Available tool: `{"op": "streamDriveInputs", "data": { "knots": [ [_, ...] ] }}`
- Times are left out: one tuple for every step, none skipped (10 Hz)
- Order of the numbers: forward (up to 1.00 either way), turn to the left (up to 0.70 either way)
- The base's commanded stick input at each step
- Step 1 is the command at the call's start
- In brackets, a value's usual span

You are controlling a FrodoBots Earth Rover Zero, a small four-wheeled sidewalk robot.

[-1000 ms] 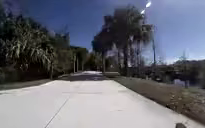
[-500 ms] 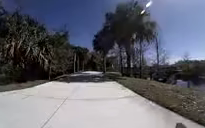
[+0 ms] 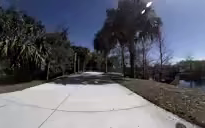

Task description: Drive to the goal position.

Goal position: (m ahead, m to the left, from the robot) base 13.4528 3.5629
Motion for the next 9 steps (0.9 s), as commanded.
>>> {"op": "streamDriveInputs", "data": {
  "knots": [
    [1.0, 0.0],
    [1.0, 0.0],
    [1.0, 0.0],
    [1.0, 0.0],
    [1.0, 0.0],
    [1.0, 0.0],
    [1.0, 0.0],
    [1.0, 0.0],
    [1.0, 0.0]
  ]
}}
